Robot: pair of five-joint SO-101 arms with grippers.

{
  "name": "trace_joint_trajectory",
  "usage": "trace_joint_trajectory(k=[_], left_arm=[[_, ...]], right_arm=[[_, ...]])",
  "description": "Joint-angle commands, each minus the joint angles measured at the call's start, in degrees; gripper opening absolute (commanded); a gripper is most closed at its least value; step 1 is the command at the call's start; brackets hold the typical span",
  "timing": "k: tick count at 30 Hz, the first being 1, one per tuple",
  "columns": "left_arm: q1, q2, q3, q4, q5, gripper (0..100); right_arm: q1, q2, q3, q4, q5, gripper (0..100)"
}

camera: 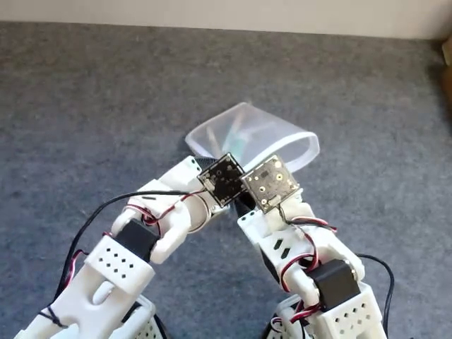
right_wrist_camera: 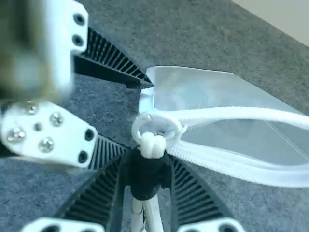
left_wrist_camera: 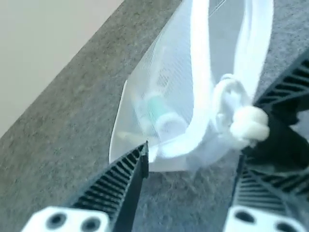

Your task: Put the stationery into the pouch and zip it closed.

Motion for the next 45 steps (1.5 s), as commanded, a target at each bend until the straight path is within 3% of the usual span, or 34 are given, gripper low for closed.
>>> trace_joint_trajectory(k=[1, 7, 13, 21, 30, 40, 45], left_arm=[[0.84, -1.1, 2.51, -8.62, 0.79, 22], [0.92, -1.1, 6.81, -17.23, 0.79, 12], [0.92, -1.1, 7.25, -17.76, 0.88, 1], [0.84, -1.1, 7.52, -17.58, 1.05, 1], [-1.1, -1.19, 8.57, -17.58, 4.48, 1], [-2.86, -1.19, 8.84, -17.58, 4.48, 1], [-2.86, -1.19, 8.84, -17.58, 4.48, 1]], right_arm=[[0.57, -1.19, -4.26, -0.31, -0.53, 0.5], [0.66, -1.19, -4.26, -0.4, -0.53, 0.5], [0.92, -1.19, -3.74, -4.53, -0.53, 0.5], [3.47, -1.19, -4.0, -4.88, -0.53, 0.5], [11.91, -1.19, -3.65, -12.53, -3.34, 0.5], [14.2, -0.84, -3.38, -14.81, -3.34, 0.5], [17.36, -0.84, -0.13, -20.88, -3.34, 0.5]])
